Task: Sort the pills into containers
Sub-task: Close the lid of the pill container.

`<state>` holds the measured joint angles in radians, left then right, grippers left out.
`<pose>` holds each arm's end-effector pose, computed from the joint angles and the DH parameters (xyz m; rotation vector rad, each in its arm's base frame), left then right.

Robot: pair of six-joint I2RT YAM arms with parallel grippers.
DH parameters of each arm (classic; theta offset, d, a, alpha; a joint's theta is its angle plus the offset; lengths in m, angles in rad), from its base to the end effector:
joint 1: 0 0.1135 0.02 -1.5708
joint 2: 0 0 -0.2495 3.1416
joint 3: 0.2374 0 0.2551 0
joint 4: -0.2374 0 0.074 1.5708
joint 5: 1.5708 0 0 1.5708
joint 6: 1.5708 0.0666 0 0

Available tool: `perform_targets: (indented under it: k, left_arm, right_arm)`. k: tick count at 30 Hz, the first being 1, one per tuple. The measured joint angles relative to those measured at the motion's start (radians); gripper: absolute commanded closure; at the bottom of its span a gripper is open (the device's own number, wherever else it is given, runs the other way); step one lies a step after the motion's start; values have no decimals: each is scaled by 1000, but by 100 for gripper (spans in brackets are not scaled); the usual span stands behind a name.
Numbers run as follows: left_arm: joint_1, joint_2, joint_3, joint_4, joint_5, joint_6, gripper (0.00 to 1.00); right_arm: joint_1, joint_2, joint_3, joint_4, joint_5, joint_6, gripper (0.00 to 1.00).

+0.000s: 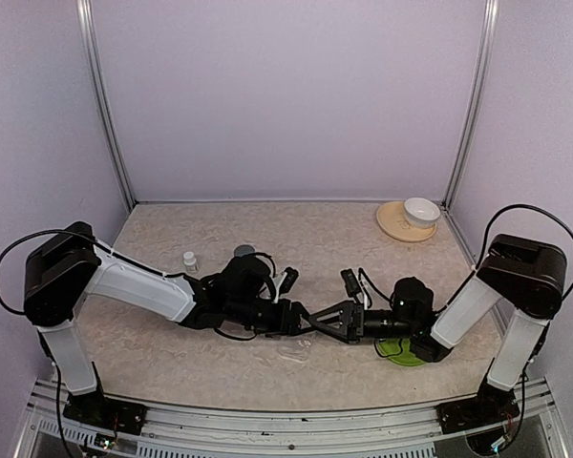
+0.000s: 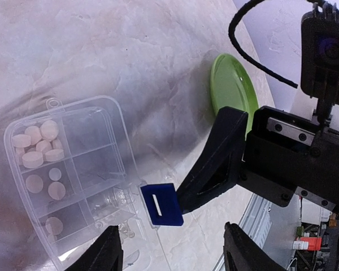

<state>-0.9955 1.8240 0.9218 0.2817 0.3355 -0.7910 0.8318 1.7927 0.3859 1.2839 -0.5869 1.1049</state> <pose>0.1963 -0.3431 0.1181 0.4709 2.4599 -1.2650 0.1769 0.2488 0.1062 -0.2604 2.0806 1.8225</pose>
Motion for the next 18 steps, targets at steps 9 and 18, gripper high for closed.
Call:
perform_targets:
  k: [9, 18]
  left_arm:
    - [-13, 41, 47, -55, 0, 19, 40]
    - [-15, 63, 79, -74, 0, 30, 40]
  right_arm:
    - [0, -82, -24, -105, 34, -43, 0]
    - [0, -103, -25, -190, 54, -68, 0]
